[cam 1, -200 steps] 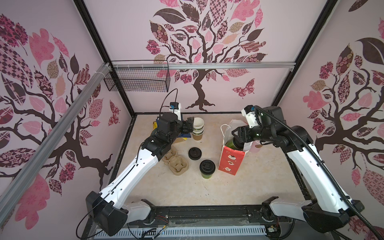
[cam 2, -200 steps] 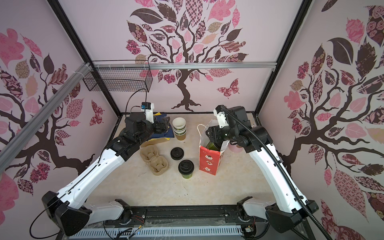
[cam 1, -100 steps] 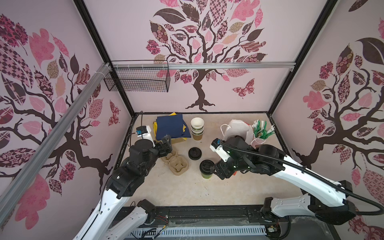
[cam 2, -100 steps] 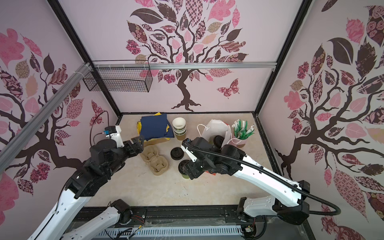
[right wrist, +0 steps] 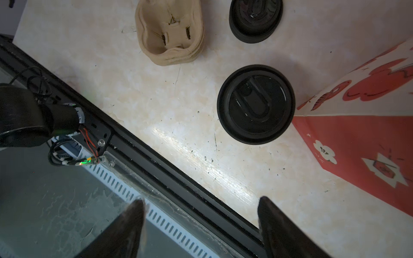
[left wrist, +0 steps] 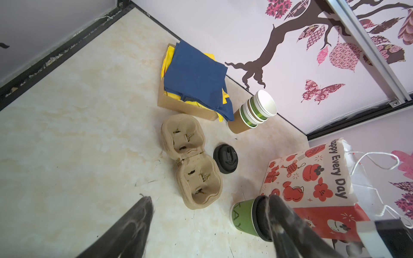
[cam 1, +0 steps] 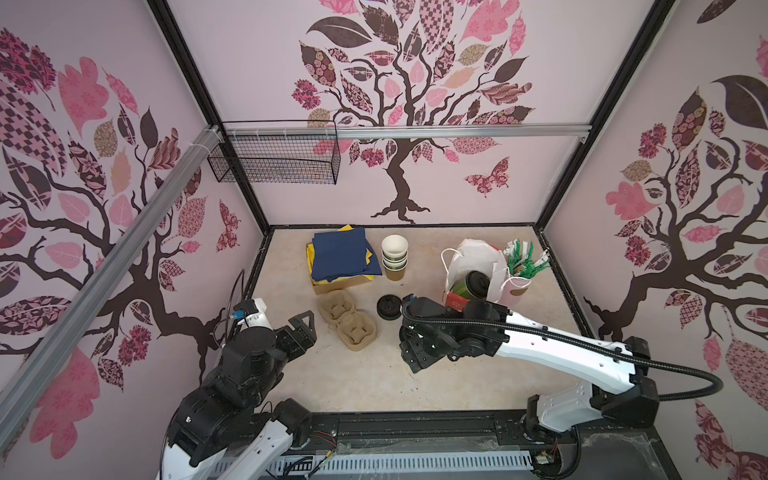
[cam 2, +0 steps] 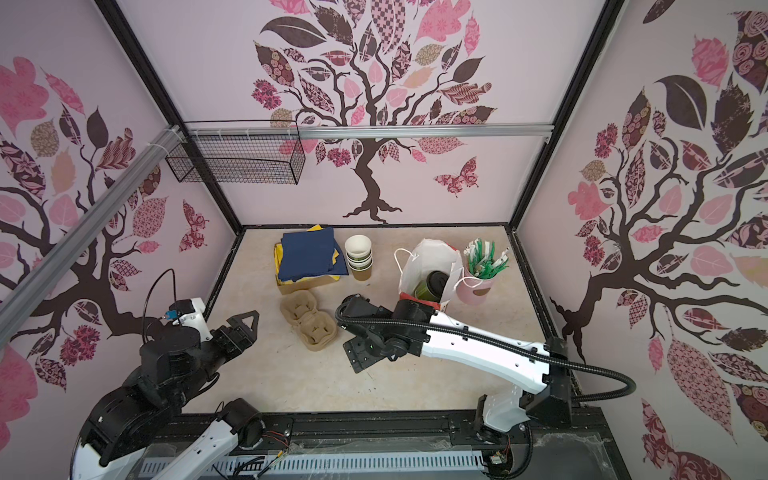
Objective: Pack the takeout coffee
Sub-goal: 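Move the right gripper over the green lidded cup while the left draws back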
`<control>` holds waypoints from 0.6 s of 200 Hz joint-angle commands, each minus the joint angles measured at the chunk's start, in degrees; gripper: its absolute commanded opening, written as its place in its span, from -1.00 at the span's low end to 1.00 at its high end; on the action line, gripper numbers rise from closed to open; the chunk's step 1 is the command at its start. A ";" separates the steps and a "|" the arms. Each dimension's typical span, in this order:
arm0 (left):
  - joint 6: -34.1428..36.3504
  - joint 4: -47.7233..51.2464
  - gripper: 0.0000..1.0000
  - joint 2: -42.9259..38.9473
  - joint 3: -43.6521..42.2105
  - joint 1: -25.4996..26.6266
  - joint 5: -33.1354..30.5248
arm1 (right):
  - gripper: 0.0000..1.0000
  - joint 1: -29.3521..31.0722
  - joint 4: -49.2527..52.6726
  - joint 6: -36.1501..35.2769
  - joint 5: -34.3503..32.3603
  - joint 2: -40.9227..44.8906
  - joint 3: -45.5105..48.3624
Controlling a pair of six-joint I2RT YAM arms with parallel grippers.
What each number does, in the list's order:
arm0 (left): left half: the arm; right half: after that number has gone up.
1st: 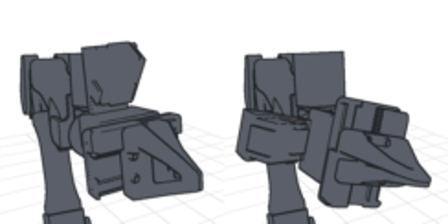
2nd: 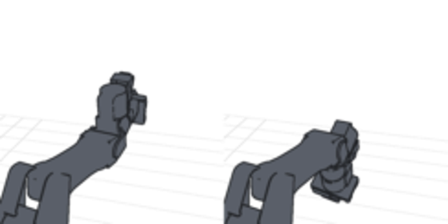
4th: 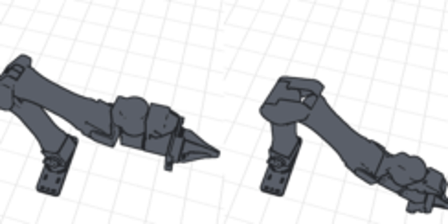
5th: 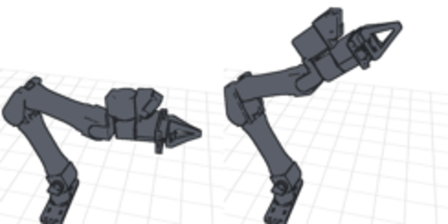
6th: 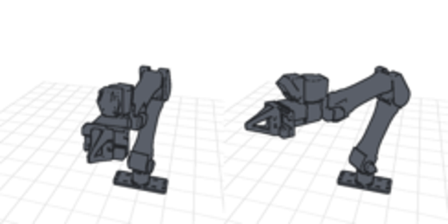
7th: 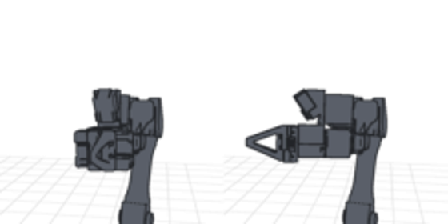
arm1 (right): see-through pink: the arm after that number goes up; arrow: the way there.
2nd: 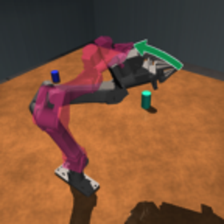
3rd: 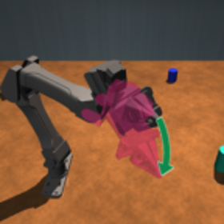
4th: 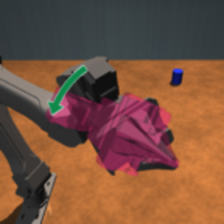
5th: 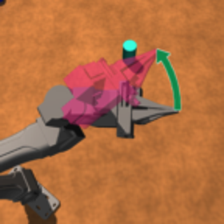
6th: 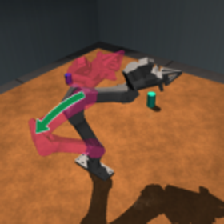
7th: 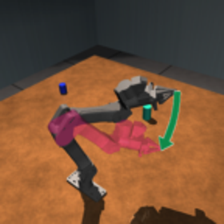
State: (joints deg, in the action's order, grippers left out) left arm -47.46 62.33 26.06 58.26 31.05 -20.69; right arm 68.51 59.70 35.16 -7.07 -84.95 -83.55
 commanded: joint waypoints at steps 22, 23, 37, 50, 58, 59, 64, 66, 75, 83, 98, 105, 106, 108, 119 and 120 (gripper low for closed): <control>-0.97 5.12 0.68 -1.88 -0.42 -0.17 1.76 | 0.98 -0.01 9.19 14.05 -12.81 -7.65 -5.48; -0.92 5.19 0.68 -1.88 -0.43 -0.14 1.77 | 0.98 -0.07 9.28 14.27 -12.94 -7.76 -5.57; -0.70 5.18 0.68 -2.05 -0.45 -0.20 2.29 | 0.99 -1.79 9.39 16.58 -12.56 -9.75 -6.37; -0.28 4.79 0.68 -1.90 -0.45 -0.19 2.70 | 0.99 -2.94 9.89 18.24 -12.83 -11.53 -7.70; -0.06 4.67 0.68 -1.67 -0.34 -0.14 2.84 | 0.99 -3.64 9.77 18.90 -12.72 -12.37 -8.27; -0.03 4.70 0.68 -1.65 -0.30 -0.13 2.84 | 0.99 -3.73 9.71 18.98 -12.67 -12.41 -8.37; 0.00 4.60 0.68 -1.52 -0.25 -0.19 2.94 | 0.99 -4.23 9.43 19.48 -12.66 -12.79 -8.43; 0.05 4.59 0.68 -1.47 -0.18 -0.13 2.93 | 0.99 -4.43 9.26 19.77 -12.63 -12.85 -8.37; 0.19 4.44 0.69 -1.15 -0.16 -0.16 3.09 | 0.99 -5.51 8.13 20.75 -11.99 -13.22 -7.86; 0.32 4.30 0.69 -1.00 -0.12 -0.11 3.14 | 0.99 -6.50 6.37 20.87 -11.04 -13.49 -7.15; 0.65 3.93 0.69 -0.59 -0.08 -0.19 3.20 | 0.97 -7.88 4.37 21.42 -9.65 -14.28 -6.65; 0.84 3.69 0.69 -0.49 0.01 -0.16 3.21 | 0.95 -8.31 4.11 21.47 -9.39 -14.78 -6.70; 0.86 3.73 0.69 -0.49 0.06 -0.18 3.20 | 0.95 -8.35 4.11 21.54 -9.38 -14.84 -6.71; 0.92 3.76 0.69 -0.40 0.09 -0.17 3.20 | 0.94 -8.45 4.11 21.58 -9.37 -14.99 -6.76; 1.27 3.54 0.69 0.01 0.14 -0.18 3.12 | 0.91 -8.89 3.61 21.50 -9.07 -15.49 -6.67; 1.29 3.57 0.69 -0.02 0.12 -0.19 3.16 | 0.91 -8.91 3.55 21.47 -9.04 -15.50 -6.65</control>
State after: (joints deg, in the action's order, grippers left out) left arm -47.70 66.37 25.28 58.26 31.05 -17.80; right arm 60.45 62.08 46.98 -16.91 -98.06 -89.84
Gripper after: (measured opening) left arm 0.844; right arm 0.966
